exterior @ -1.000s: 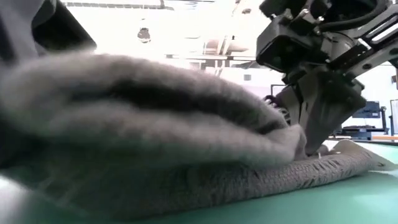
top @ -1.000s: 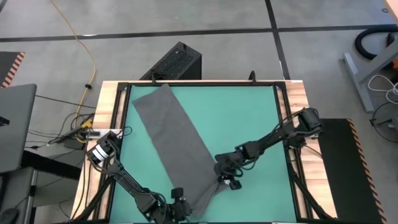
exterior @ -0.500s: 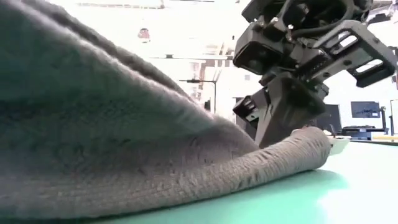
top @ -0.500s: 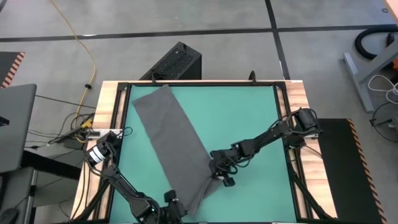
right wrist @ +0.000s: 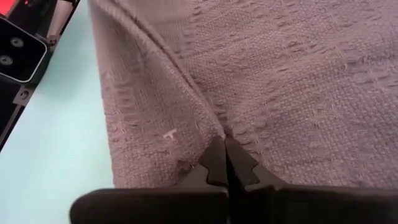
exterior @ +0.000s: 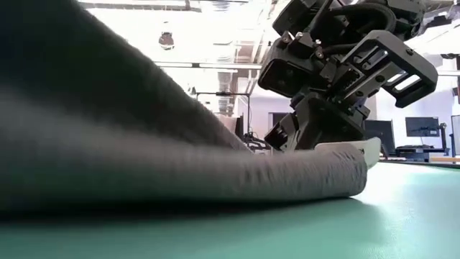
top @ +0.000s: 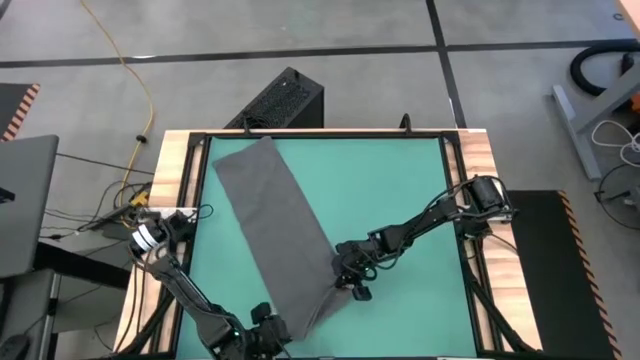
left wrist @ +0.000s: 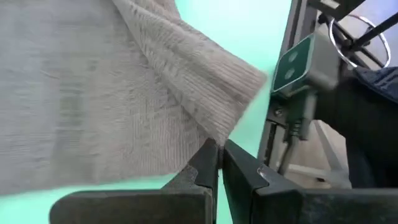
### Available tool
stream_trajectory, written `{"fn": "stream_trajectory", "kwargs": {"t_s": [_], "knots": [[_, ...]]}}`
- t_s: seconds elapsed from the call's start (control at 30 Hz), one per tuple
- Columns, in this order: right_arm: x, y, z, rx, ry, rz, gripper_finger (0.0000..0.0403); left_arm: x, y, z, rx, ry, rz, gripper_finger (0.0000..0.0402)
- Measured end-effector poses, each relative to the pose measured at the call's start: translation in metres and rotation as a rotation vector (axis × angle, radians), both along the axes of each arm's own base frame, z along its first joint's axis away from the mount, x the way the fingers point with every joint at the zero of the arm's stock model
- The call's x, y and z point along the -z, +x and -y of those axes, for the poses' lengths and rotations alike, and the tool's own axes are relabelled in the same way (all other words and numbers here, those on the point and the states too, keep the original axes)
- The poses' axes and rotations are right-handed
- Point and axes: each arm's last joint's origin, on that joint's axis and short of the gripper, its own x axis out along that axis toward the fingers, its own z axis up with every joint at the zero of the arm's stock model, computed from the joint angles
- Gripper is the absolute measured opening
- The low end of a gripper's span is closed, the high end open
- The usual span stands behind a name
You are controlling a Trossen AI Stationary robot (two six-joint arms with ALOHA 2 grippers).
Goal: Roll towel
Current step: Roll the black towel
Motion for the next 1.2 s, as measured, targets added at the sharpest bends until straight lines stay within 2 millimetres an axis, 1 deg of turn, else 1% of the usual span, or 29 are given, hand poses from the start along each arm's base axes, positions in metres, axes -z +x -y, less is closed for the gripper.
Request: {"fn": "stream_trajectory", "kwargs": {"t_s": [0.1,0.17,0.23,0.37,0.43,0.6,0.7,0.8,0.9,1.0,1.07,1.1,1.2], "knots": [[0.0,0.0,0.0,0.004,0.003,-0.003,0.0004,-0.022,-0.009,-0.001,0.018,-0.023,0.024,0.0005],[0.0,0.0,0.0,0.005,0.003,-0.003,0.0006,-0.033,-0.014,0.001,0.029,-0.063,0.044,0.0005],[0.0,0.0,0.0,0.005,0.003,-0.003,0.0009,-0.034,-0.016,0.005,0.049,-0.11,0.033,0.0005],[0.001,0.0,0.0,0.005,0.002,-0.003,0.0011,-0.026,-0.02,0.006,0.036,-0.116,-0.027,0.0005],[0.001,0.0,0.0,0.006,0.002,-0.003,0.0012,-0.026,-0.017,0.003,0.026,-0.069,0.002,0.0005],[0.001,0.0,0.0,0.006,0.0,-0.002,0.0013,-0.036,0.0,-0.005,0.01,0.195,0.231,0.0005],[0.001,0.0,0.0,0.007,0.0,-0.003,0.0014,-0.038,0.014,-0.018,0.0,0.279,0.243,0.0005],[0.001,0.0,0.0,0.007,0.0,-0.005,0.0014,-0.032,0.031,-0.031,0.003,0.291,0.211,0.0004],[0.001,0.0,0.0,0.007,-0.001,-0.007,0.0014,-0.014,0.044,-0.035,0.037,0.291,0.196,0.0004],[0.002,0.0,0.0,0.008,0.0,-0.005,0.0014,0.007,0.048,-0.031,0.08,0.303,0.178,0.0004],[0.002,0.0,0.002,0.013,0.0,-0.002,0.0014,0.016,0.05,-0.03,0.079,0.311,0.172,0.0004],[0.001,0.001,0.003,0.016,0.0,-0.001,0.0014,0.018,0.049,-0.029,0.071,0.327,0.173,0.0004],[0.002,0.001,0.006,0.019,0.004,-0.004,0.0015,0.017,0.048,-0.028,0.049,0.341,0.192,0.0001]]}}
